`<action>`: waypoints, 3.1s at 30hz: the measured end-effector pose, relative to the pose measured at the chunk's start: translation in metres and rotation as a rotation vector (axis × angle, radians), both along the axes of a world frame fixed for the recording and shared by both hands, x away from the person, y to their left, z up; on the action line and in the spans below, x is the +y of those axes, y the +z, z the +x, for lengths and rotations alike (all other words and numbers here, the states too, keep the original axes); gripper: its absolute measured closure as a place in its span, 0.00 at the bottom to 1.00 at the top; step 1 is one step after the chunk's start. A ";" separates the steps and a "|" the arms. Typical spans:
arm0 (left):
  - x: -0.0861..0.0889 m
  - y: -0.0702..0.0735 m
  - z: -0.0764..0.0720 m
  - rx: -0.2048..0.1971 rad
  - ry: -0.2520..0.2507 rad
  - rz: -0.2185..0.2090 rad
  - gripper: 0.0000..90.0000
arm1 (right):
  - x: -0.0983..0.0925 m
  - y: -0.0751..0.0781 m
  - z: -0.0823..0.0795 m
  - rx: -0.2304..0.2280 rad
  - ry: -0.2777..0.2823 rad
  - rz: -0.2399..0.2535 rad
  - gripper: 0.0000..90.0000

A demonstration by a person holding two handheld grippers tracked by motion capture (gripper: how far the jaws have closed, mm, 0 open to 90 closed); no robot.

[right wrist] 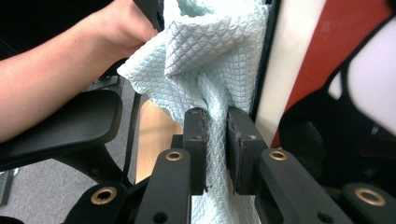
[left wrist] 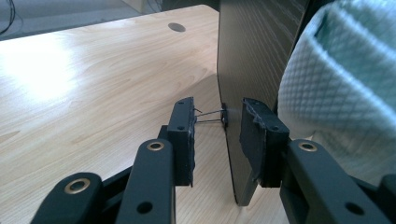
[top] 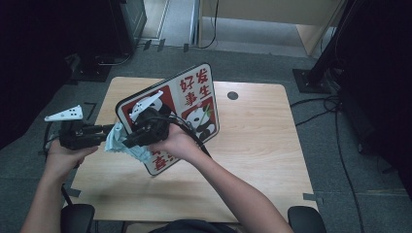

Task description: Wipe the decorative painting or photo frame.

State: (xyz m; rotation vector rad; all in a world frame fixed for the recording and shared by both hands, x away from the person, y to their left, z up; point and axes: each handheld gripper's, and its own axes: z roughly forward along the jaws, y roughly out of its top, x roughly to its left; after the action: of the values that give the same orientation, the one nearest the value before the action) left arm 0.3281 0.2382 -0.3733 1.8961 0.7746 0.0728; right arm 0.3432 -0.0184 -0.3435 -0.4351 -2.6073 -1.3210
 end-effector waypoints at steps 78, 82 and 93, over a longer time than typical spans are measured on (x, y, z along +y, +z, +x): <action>-0.040 0.004 -0.002 -0.018 -0.129 -0.001 0.70 | -0.031 -0.135 -0.024 0.077 0.054 -0.059 0.89; -0.041 0.003 0.000 -0.018 -0.123 -0.002 0.75 | -0.036 -0.135 -0.025 0.078 0.048 -0.054 0.88; -0.044 0.003 0.003 -0.021 -0.135 -0.008 0.81 | -0.052 -0.119 -0.024 0.065 0.041 -0.051 0.89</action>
State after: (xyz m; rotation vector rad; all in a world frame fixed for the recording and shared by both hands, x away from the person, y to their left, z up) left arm 0.3314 0.1947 -0.3703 1.9322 0.6303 0.0054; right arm 0.3188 -0.0701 -0.4624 -0.4229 -2.5867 -1.2094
